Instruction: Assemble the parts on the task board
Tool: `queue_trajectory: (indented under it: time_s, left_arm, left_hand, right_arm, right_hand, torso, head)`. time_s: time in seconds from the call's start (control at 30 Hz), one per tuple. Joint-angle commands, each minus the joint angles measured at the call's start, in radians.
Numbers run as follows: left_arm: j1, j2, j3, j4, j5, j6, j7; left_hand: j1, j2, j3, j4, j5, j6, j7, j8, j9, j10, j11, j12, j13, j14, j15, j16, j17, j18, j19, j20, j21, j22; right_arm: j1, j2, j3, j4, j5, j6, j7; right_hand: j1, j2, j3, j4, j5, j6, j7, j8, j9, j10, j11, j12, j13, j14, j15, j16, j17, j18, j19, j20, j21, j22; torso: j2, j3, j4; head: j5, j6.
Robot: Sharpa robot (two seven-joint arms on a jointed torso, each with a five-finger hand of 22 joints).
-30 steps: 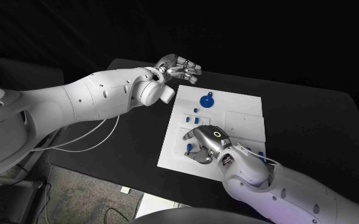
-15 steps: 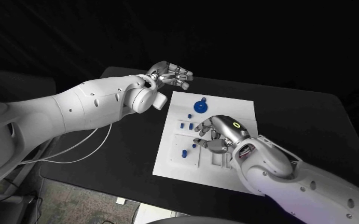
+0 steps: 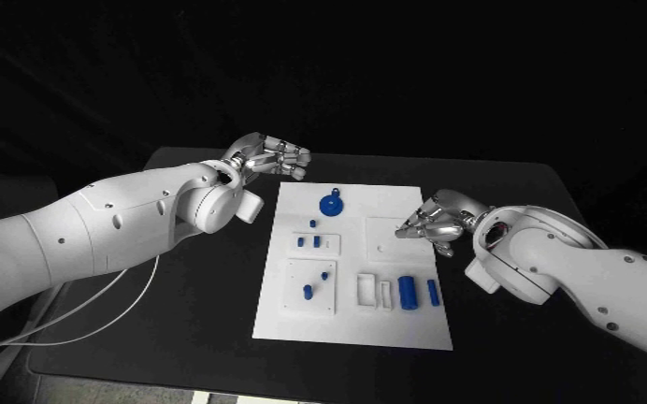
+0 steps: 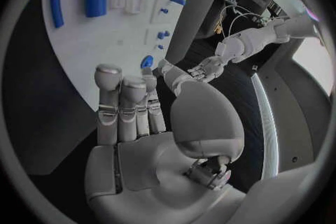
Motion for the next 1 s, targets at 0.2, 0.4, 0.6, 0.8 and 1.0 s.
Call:
queue_trajectory:
  time_s: [0.2,0.4,0.6,0.8,1.0]
  left_arm:
    - [-0.007,-0.035,-0.005,0.060,0.006,0.074,0.064]
    - [-0.016,-0.048,-0.006,0.076,0.003,0.112,0.090]
    - [-0.021,-0.051,-0.007,0.080,0.000,0.128,0.111]
    - [-0.024,-0.047,-0.008,0.081,0.004,0.125,0.110]
    - [-0.026,-0.047,-0.010,0.083,0.005,0.128,0.108]
  left_hand:
    - [0.030,0.011,-0.102,0.033,-0.010,-0.024,0.002,-0.001,-0.002,0.037,-0.005,-0.005,-0.001,0.039,0.001,-0.076,-0.009,-0.013,0.031,0.001,0.005,-0.209]
    - [0.036,0.022,-0.142,0.040,-0.020,-0.033,0.004,-0.001,-0.002,0.075,-0.016,-0.003,0.000,0.057,-0.006,-0.075,-0.005,-0.029,0.032,-0.004,0.005,-0.292]
    - [0.034,0.012,-0.172,0.034,-0.016,-0.037,0.012,-0.002,-0.003,-0.007,0.012,-0.002,0.001,0.011,0.014,-0.079,-0.015,-0.030,0.013,0.009,0.006,-0.335]
    - [0.026,0.003,-0.200,0.026,-0.017,-0.087,0.036,0.000,-0.002,-0.112,0.046,-0.002,0.002,-0.010,0.029,-0.079,-0.017,-0.015,0.014,0.025,0.006,-0.374]
    - [0.022,0.009,-0.210,0.025,-0.017,-0.085,0.035,0.000,-0.002,-0.118,0.048,-0.002,0.002,-0.018,0.032,-0.079,-0.010,-0.010,0.019,0.031,0.009,-0.428]
  right_arm:
    - [0.008,-0.038,-0.013,-0.007,0.024,0.237,-0.229]
    - [0.009,-0.044,-0.048,-0.013,-0.010,0.267,-0.249]
    - [0.010,-0.024,-0.092,-0.026,-0.033,0.271,-0.255]
    - [0.009,0.005,-0.127,-0.049,-0.052,0.244,-0.255]
    - [0.006,0.038,-0.139,-0.064,-0.073,0.212,-0.256]
  right_hand:
    - [-0.043,-0.015,0.008,0.050,-0.032,-0.001,-0.006,0.000,0.015,0.028,0.003,0.035,0.112,0.002,0.006,0.030,0.073,-0.007,0.038,0.005,0.048,0.050]
    - [-0.052,-0.039,-0.003,0.057,-0.036,-0.009,-0.001,-0.001,0.012,0.027,0.005,0.023,0.119,0.004,0.007,0.038,0.091,-0.008,0.035,0.006,0.052,0.058]
    - [-0.049,-0.047,-0.029,0.068,-0.036,-0.009,0.000,0.000,0.005,0.033,0.006,0.017,0.132,0.005,0.008,0.048,0.114,-0.009,0.037,0.006,0.064,0.073]
    - [-0.039,-0.047,-0.038,0.098,-0.036,-0.012,0.002,0.000,-0.012,0.040,0.007,-0.011,0.159,0.010,0.009,0.034,0.140,-0.010,0.040,0.006,0.077,0.103]
    - [-0.053,-0.057,-0.043,0.107,-0.036,-0.012,0.003,0.000,-0.015,0.042,0.008,-0.011,0.165,0.012,0.009,0.033,0.144,-0.010,0.041,0.006,0.078,0.108]
  torso:
    - [-0.020,0.0045,-0.0076]
    - [-0.026,0.0015,-0.0133]
    - [-0.029,-0.0019,-0.0127]
    - [-0.027,-0.0039,-0.0108]
    - [-0.026,-0.0002,-0.0132]
  head:
    - [-0.025,-0.010]
    - [-0.028,-0.016]
    - [-0.035,-0.022]
    - [-0.033,-0.018]
    - [-0.026,-0.024]
